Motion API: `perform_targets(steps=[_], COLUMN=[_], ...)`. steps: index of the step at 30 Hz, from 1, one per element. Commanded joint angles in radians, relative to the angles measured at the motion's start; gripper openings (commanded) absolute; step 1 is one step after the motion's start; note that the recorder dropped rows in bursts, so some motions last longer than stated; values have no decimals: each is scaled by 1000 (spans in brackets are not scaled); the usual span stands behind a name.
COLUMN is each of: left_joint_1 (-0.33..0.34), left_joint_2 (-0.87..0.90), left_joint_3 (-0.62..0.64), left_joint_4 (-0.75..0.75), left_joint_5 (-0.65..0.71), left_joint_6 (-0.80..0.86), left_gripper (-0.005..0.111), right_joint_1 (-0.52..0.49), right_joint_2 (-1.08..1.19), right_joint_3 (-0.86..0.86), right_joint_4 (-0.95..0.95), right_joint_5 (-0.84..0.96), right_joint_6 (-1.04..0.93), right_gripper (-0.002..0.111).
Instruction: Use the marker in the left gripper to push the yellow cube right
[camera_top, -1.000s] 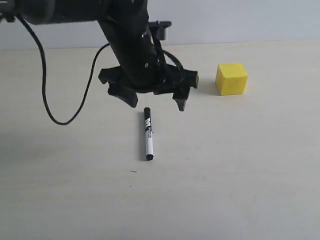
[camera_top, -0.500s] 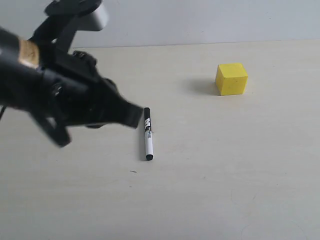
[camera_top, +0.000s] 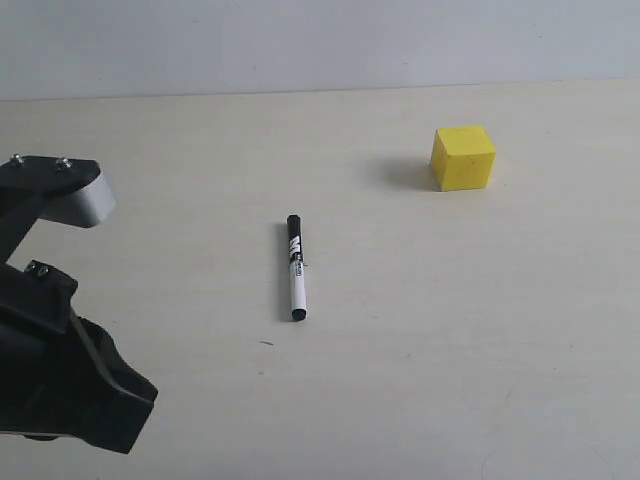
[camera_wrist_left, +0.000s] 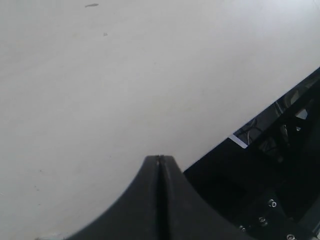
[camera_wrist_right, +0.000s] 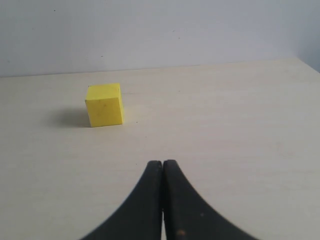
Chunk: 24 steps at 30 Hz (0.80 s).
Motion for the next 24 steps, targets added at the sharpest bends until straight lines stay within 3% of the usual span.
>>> perform_targets(steps=[1, 9, 16, 20, 24], left_joint_1=[-4, -4, 4, 42, 128], left_joint_2=[-7, -7, -7, -11, -11], left_joint_3=[3, 3, 3, 3, 3], left_joint_4=[-7, -7, 57, 57, 63], left_joint_5=[2, 2, 0, 2, -21], left_joint_6=[-1, -1, 237, 243, 302], left_gripper=[0, 0, 0, 0, 0], right_joint_1=[-8, -8, -8, -8, -8], right_joint_2=[-5, -5, -5, -5, -5], right_joint_3=[4, 4, 4, 4, 4], right_joint_4=[-1, -1, -1, -1, -1], right_joint_5=[-4, -4, -4, -4, -4], right_joint_6=[-2, -2, -2, -2, -2], right_gripper=[0, 0, 0, 0, 0])
